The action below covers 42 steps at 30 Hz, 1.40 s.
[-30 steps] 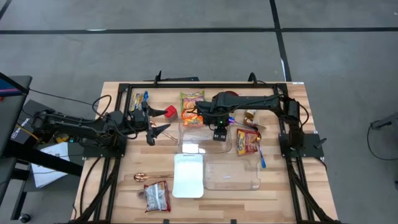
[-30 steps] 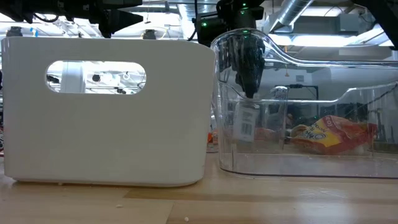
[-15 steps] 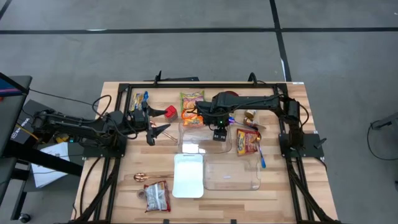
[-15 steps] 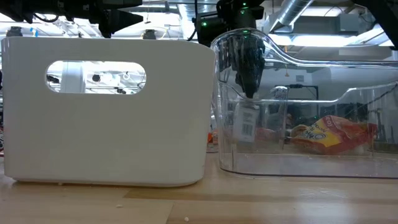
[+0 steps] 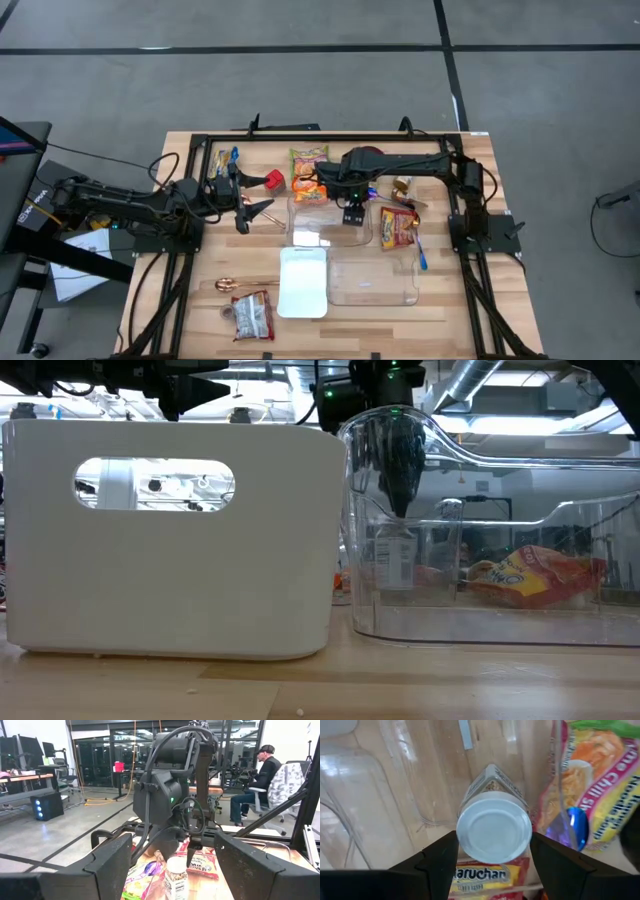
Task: Pick & Place Food Item
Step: Put the white spice bottle into the top transparent bin, then put the right red noodle pack into the bottom transparent bin
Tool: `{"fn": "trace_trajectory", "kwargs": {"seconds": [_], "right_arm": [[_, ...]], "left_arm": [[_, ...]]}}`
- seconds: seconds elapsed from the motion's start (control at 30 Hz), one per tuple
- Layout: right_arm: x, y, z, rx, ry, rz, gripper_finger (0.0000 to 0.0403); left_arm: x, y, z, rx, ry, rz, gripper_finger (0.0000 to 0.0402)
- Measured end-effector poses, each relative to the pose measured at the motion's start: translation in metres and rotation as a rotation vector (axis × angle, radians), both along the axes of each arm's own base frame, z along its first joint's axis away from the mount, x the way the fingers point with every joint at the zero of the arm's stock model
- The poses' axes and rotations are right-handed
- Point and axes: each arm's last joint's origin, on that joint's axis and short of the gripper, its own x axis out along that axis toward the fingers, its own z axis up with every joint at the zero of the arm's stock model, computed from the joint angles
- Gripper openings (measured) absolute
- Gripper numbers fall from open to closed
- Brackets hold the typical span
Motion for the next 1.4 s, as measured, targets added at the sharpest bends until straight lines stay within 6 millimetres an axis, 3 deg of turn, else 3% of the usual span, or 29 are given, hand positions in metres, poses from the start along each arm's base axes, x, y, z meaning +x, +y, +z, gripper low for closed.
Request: {"fn": "trace_trajectory", "kwargs": {"seconds": [0.47, 0.6, 0.73, 0.9, 1.13, 1.27, 1.4], "right_arm": [[0.006, 0.006, 0.042, -0.068, -0.066, 0.019, 0.024], [0.0, 0.004, 0.056, -0.177, -0.022, 0.033, 0.024], [-0.012, 0.001, 0.073, -0.314, -0.019, 0.03, 0.024], [-0.03, 0.002, 0.099, -0.354, -0.09, -0.02, 0.024], [-0.066, 0.032, 0.129, -0.38, -0.274, -0.094, 0.024], [-0.088, 0.051, 0.13, -0.391, -0.419, -0.096, 0.024], [-0.111, 0.064, 0.118, -0.43, -0.55, -0.1, 0.024]], "left_arm": [[0.0, 0.0, -0.002, 0.001, 0.019, -0.003, 0.0273], [0.0, 0.0, -0.002, 0.001, 0.021, -0.003, 0.0273], [0.0, 0.0, -0.003, 0.002, 0.03, -0.003, 0.0273], [0.0, -0.001, -0.005, 0.005, 0.053, -0.026, 0.0273], [0.001, -0.003, -0.01, 0.02, 0.108, -0.115, 0.0273], [0.004, -0.004, -0.013, 0.036, 0.131, -0.121, 0.0273], [0.008, -0.004, -0.017, 0.061, 0.164, -0.122, 0.0273]]}}
